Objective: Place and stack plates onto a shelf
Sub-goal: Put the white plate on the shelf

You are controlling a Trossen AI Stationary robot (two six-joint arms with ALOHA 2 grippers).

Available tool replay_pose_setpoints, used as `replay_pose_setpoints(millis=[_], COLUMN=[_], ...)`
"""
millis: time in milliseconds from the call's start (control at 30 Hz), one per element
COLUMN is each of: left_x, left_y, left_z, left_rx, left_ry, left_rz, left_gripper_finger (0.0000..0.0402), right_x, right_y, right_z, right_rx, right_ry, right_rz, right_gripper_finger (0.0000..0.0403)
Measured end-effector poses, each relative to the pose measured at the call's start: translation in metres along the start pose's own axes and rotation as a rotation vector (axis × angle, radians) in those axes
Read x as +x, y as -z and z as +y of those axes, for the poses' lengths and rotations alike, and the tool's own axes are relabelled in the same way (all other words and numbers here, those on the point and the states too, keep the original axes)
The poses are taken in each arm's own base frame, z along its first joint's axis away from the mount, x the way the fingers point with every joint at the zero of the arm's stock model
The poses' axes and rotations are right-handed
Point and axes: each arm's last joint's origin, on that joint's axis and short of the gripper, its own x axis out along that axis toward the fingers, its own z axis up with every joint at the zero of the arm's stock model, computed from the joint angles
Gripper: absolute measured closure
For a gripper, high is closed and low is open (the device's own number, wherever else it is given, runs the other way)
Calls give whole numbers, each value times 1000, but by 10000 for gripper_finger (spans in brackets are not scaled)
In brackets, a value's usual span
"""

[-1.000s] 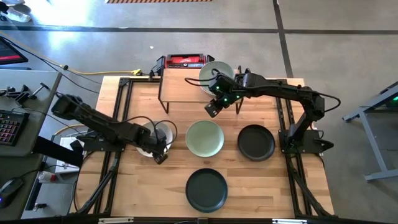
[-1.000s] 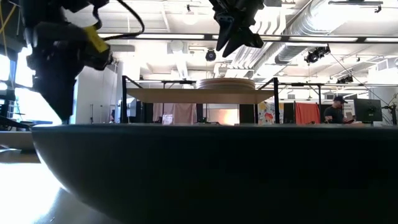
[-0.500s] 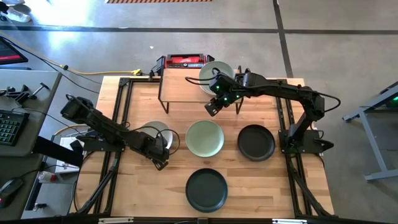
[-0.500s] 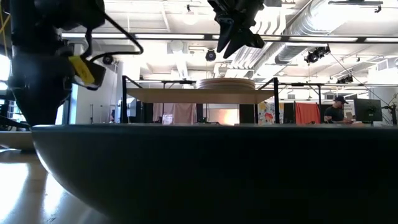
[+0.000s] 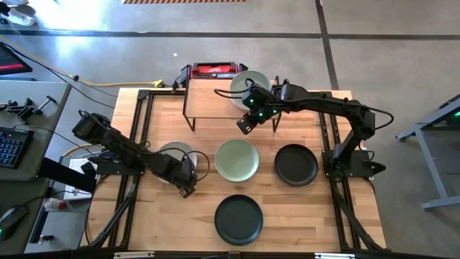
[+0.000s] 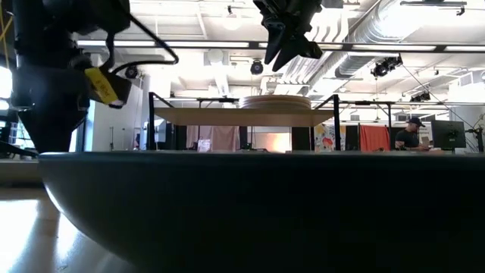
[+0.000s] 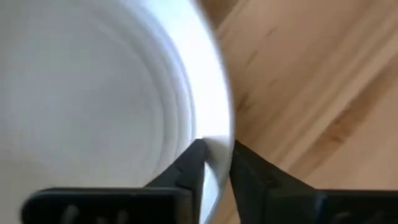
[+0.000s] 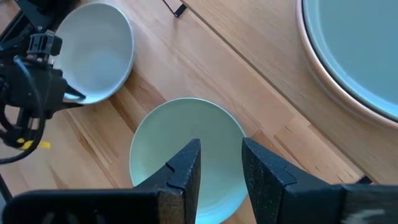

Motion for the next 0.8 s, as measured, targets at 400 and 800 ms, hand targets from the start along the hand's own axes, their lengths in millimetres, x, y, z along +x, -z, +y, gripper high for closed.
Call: replay_pose_setpoints(millis=[400,800], left_x=[-16,-82], left_y=[-3,-11], left_z=[-8,-31], left_rx=[96,320], left_ry=[-43,-156], left_rz=[-2,-44], left_gripper_finger=[398,401], right_x=[0,0], right_y=[0,0], right_z=[0,0], right_rx=[0,-19], right_ry=[5,8], right_rz=[-3,-5], right_gripper_finger=[306,306])
